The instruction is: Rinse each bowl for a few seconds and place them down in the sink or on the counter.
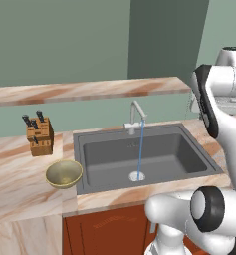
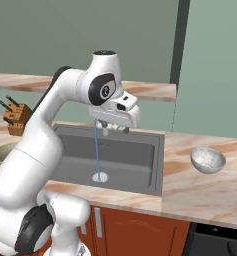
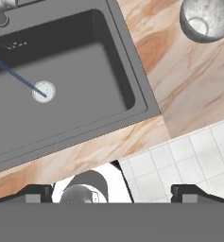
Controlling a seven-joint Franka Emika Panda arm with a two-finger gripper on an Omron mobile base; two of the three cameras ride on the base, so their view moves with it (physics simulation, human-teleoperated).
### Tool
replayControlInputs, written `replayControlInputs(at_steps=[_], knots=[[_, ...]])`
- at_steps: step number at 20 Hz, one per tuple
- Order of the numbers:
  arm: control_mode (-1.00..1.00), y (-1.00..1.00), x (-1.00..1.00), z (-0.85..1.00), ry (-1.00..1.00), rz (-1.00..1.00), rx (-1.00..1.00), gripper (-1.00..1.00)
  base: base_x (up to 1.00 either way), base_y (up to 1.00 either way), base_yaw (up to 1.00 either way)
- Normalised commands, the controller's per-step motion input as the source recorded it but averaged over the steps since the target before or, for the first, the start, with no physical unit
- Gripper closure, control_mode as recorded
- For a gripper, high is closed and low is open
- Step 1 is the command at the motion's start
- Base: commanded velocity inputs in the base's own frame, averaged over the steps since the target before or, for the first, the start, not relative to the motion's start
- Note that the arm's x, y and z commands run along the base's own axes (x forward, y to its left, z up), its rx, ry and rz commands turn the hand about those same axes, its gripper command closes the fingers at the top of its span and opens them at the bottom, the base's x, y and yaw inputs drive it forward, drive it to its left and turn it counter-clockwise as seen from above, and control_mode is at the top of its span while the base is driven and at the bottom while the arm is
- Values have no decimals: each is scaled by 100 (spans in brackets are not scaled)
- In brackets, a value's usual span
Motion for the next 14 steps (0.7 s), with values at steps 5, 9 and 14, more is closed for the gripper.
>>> replayControlInputs(at_steps=[5,9,14], knots=[[-100,-100,-3,-5,-1,-8,-7,-100,0,0,0],[-100,-99,0,-27,1,-8,-2,-100,0,0,0],[-100,-90,0,-26,5,-13,0,-100,0,0,0]])
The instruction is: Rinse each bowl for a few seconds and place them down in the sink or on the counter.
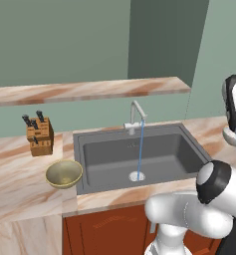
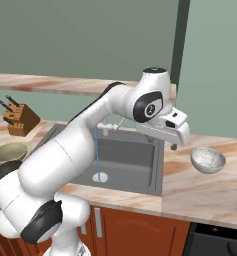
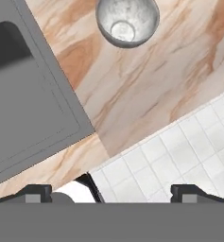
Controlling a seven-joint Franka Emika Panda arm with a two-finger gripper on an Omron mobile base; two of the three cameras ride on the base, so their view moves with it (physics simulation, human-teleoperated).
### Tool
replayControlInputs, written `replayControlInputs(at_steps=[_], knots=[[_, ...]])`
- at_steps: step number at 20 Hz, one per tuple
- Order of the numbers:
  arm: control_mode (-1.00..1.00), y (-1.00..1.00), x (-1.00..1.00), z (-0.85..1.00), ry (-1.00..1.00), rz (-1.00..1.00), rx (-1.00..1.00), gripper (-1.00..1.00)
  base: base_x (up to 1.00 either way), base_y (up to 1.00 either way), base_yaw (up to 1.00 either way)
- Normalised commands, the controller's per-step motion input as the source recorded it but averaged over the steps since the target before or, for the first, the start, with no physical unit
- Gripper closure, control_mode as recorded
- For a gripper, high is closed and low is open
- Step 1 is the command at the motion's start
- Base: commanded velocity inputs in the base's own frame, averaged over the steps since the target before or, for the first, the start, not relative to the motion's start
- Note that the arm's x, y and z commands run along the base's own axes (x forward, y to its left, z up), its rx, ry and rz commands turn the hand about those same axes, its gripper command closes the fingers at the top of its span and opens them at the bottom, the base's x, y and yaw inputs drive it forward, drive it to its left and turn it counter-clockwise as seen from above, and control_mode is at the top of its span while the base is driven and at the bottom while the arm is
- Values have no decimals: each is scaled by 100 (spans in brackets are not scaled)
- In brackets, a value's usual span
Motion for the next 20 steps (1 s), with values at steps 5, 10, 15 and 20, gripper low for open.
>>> replayControlInputs(at_steps=[5,10,15,20], knots=[[-100,-63,0,-19,6,-24,0,-100,0,0,0],[-100,-32,3,-6,5,-26,3,-100,0,0,0],[-100,-24,6,-8,2,-22,9,-100,0,0,0],[-100,-23,4,-15,-1,-16,13,-100,0,0,0]])
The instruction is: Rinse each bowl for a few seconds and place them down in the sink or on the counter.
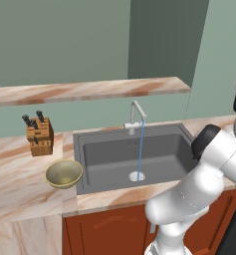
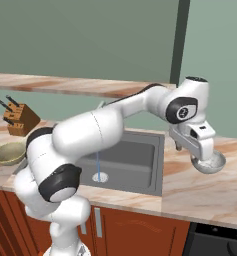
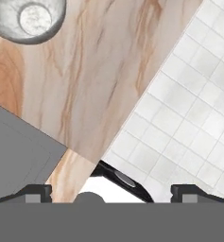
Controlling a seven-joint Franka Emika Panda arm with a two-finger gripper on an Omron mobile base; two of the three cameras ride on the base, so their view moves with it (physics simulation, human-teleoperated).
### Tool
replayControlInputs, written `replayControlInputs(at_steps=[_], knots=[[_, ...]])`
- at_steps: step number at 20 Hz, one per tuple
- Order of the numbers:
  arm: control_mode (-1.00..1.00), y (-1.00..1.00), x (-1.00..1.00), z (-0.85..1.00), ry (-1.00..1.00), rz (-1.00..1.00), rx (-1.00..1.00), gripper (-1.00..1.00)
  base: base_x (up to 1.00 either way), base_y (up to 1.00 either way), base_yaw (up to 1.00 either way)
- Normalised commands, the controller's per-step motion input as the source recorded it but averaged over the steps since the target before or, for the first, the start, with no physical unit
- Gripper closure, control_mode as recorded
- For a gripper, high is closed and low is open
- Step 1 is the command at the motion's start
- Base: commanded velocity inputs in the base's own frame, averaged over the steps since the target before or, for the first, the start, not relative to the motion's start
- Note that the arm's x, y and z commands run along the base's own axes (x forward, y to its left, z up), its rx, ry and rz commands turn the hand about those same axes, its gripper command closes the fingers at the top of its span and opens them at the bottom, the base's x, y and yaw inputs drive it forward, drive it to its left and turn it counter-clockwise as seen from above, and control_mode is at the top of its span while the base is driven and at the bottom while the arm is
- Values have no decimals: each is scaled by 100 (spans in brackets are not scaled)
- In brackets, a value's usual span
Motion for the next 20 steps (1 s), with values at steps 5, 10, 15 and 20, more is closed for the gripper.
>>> replayControlInputs(at_steps=[5,10,15,20], knots=[[-100,-25,1,-24,-6,-9,14,-100,0,0,0],[-100,-3,18,-22,-7,-6,0,-100,0,0,0],[-100,0,33,-17,-6,-2,0,-100,0,0,0],[-100,-6,22,-21,-2,-1,0,-100,0,0,0]])
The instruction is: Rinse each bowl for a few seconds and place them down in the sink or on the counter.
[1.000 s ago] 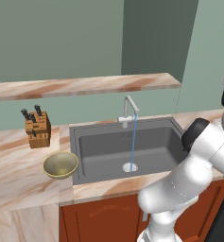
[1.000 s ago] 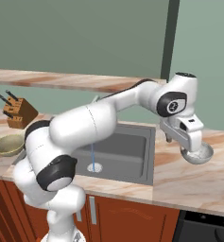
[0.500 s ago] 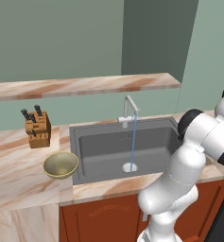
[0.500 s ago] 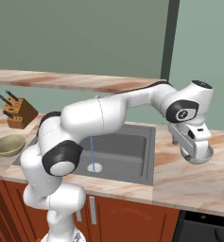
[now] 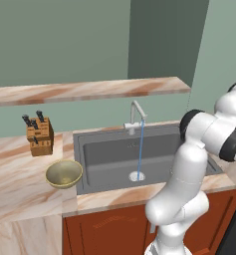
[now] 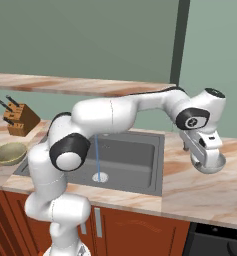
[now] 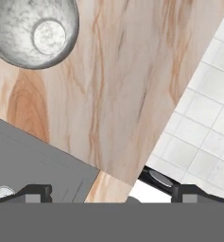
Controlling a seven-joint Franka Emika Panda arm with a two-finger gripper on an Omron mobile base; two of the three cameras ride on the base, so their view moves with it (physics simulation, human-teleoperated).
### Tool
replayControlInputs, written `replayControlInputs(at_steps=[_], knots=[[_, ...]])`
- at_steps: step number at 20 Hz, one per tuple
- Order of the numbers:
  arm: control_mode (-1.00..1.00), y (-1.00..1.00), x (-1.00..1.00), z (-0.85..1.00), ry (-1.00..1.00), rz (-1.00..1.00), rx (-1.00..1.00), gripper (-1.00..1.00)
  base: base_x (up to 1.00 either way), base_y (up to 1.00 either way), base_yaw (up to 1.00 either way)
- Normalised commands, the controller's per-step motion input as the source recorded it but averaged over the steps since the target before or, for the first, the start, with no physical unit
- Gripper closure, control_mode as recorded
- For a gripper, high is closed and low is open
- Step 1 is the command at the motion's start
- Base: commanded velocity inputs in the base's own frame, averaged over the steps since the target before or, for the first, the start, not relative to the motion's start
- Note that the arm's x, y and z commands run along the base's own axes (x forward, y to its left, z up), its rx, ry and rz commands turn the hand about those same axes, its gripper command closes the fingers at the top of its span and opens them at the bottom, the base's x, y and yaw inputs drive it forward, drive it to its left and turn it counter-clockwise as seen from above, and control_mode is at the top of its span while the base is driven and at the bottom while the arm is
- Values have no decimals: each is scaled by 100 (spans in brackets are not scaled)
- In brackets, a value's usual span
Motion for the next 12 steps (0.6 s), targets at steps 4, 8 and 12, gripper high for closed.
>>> replayControlInputs(at_steps=[4,8,12], knots=[[-100,-14,9,-26,-3,-3,0,-100,0,0,0],[-100,-9,10,-28,-5,-3,0,-100,0,0,0],[-100,-2,14,-19,-7,-1,0,-100,0,0,0]])
